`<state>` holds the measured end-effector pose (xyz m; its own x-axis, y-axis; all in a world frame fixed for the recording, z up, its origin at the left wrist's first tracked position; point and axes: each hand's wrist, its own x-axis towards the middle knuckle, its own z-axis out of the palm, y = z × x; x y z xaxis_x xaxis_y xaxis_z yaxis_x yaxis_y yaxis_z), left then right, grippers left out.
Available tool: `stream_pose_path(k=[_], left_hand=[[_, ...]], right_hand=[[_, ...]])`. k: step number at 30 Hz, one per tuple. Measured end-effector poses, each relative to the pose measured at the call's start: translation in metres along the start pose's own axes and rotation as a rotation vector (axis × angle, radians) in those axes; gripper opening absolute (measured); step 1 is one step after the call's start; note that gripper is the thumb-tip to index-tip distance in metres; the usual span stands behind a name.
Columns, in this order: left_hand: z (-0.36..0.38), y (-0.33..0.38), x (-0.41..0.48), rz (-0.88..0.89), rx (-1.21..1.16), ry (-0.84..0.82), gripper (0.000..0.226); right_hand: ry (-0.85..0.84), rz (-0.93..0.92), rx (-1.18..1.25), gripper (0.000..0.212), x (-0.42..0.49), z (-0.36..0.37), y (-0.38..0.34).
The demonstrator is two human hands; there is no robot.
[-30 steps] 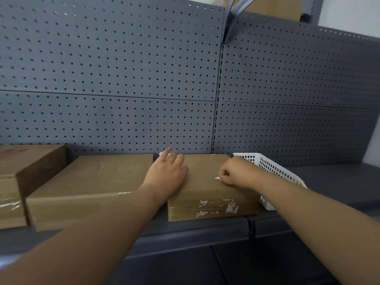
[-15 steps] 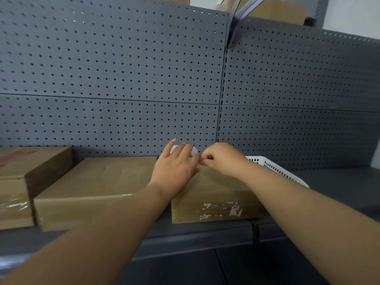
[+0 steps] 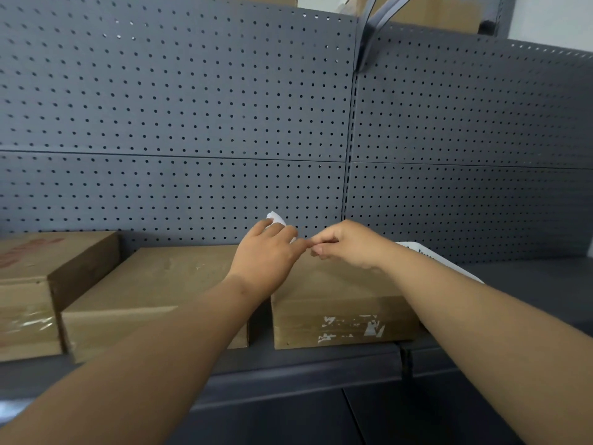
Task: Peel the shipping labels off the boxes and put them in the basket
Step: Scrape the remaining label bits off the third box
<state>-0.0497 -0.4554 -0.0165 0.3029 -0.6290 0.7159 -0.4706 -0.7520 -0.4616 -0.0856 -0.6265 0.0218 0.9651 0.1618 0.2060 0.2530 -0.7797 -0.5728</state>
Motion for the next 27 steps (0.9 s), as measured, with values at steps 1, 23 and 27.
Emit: stream_pose_path(k=[1,23,27], left_hand=[[0.0,-0.004,0.0,-0.008,0.014,-0.02,0.029],[0.04,-0.037,-0.02,-0.145,0.026,-0.215,0.036],[0.05,-0.038,-0.018,-0.112,0.023,-0.235,0.035]], right_hand=[[0.015,0.022,0.076,0.027,0.001,0.0,0.003],[-0.126,0.328,-0.562,0.035,0.071,0.019,0.037],[-0.184,0.16,-0.453,0.015,0.086,0.057,0.012]])
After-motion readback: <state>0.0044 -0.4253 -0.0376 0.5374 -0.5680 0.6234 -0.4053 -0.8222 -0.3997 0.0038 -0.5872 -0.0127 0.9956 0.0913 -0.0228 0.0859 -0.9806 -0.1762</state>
